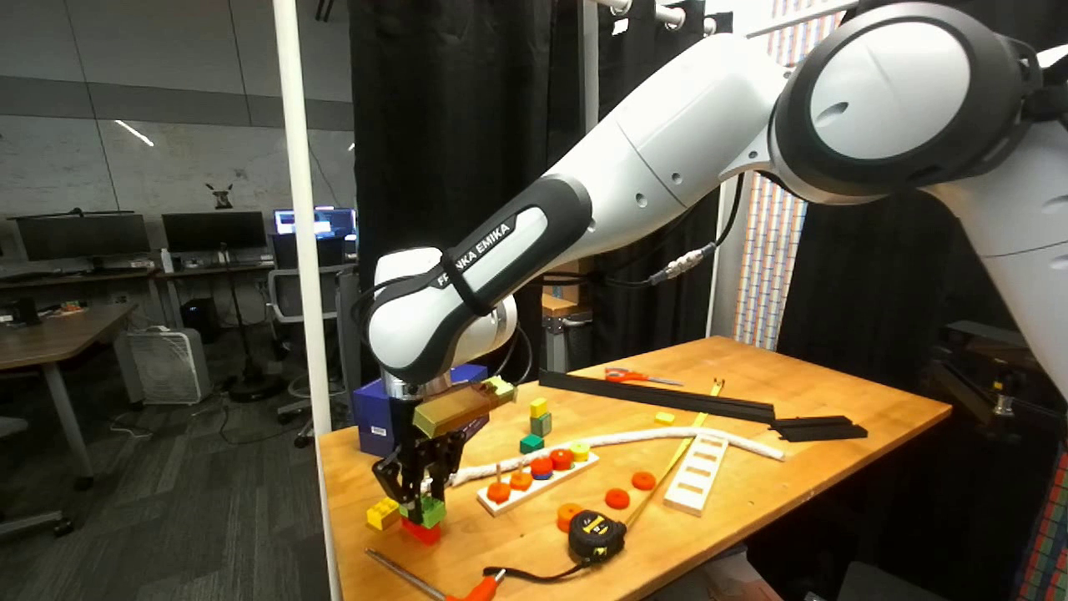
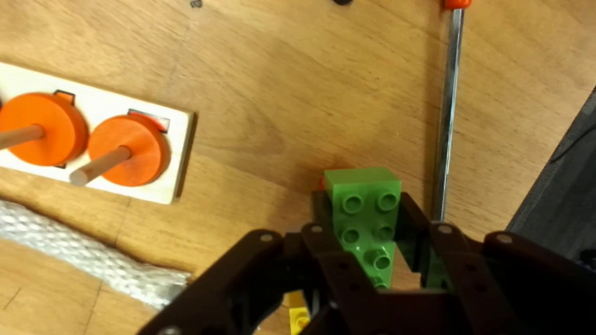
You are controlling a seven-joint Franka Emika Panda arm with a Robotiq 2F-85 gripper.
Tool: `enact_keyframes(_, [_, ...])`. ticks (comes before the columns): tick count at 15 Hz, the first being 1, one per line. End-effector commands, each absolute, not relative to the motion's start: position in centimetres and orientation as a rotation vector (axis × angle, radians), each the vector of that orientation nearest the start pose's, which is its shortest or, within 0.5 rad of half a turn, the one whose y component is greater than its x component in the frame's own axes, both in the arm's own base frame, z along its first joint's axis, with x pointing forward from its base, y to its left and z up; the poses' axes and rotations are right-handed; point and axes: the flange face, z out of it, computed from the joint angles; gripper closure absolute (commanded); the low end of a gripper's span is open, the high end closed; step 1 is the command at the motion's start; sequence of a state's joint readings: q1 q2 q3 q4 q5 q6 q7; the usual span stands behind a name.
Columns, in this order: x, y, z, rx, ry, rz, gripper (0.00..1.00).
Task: Put the green block on the orange block
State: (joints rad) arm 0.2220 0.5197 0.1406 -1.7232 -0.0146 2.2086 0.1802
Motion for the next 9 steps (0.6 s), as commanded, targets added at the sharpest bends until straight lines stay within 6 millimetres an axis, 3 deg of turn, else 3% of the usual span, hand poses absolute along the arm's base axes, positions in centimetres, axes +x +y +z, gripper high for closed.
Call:
enact_keyframes(1, [62.36,22.66,29.28,-3.064,-0.256,0.045,0.78])
enact_keyframes(2, [62.42,22.62,29.20,-3.062,-0.252,0.047,0.76])
enact_keyframes(3, [62.48,22.58,29.17,-3.060,-0.249,0.050,0.38])
enact_keyframes(5, [62.56,22.56,29.02,-3.059,-0.245,0.055,0.30])
enact_keyframes(9, [62.69,22.47,28.92,-3.053,-0.235,0.062,0.01])
